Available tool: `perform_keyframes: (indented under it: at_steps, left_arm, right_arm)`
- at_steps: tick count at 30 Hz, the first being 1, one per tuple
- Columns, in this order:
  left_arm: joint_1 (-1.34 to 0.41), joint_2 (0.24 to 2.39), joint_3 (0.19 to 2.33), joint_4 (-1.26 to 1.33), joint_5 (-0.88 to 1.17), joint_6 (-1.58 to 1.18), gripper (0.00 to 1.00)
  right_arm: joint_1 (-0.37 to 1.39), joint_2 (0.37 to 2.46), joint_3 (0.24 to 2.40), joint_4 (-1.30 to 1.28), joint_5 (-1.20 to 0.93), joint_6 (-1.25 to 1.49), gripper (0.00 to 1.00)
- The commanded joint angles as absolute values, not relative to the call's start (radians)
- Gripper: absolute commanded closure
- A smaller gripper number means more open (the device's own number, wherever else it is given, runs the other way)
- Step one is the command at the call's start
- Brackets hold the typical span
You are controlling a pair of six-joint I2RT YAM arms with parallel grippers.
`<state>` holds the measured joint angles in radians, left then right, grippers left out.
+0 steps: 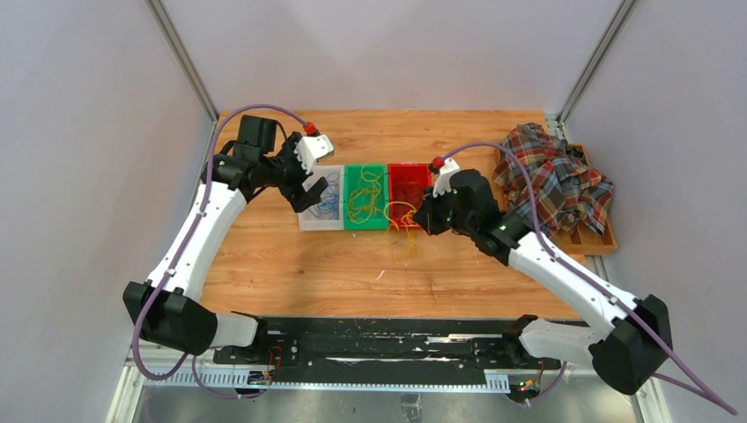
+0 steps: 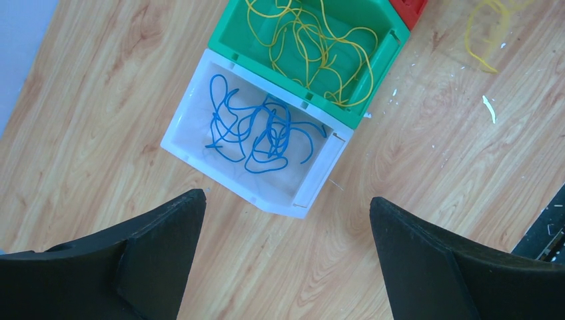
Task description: Untangle the cables
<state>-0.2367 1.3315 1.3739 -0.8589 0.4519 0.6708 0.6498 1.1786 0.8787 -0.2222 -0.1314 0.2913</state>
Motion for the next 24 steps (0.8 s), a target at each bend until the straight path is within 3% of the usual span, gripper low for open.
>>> perform_keyframes:
  at_steps: [1, 8, 16, 24]
  left_arm:
    - [-0.234, 1.303, 1.37, -0.856, 0.463, 0.685, 0.02]
    - [-0.234, 1.292, 1.368, -0.856, 0.466, 0.683, 0.02]
    - [-0.226, 1.285, 1.366, -0.844, 0.415, 0.669, 0.02]
    - [-0.073, 1.315, 1.368, -0.675, 0.338, 0.472, 0.02]
  right_arm:
    - [0.642, 1.1, 0.971, -0.235, -0.209, 0.251, 0.99]
    - [0.642, 1.079, 1.134, -0.18, -0.247, 0.245, 0.99]
    - [0.642, 1.212, 1.345, -0.143, -0.289, 0.238, 0.99]
    - [0.644, 1.398, 1.384, -0.056, -0.258, 0.209, 0.99]
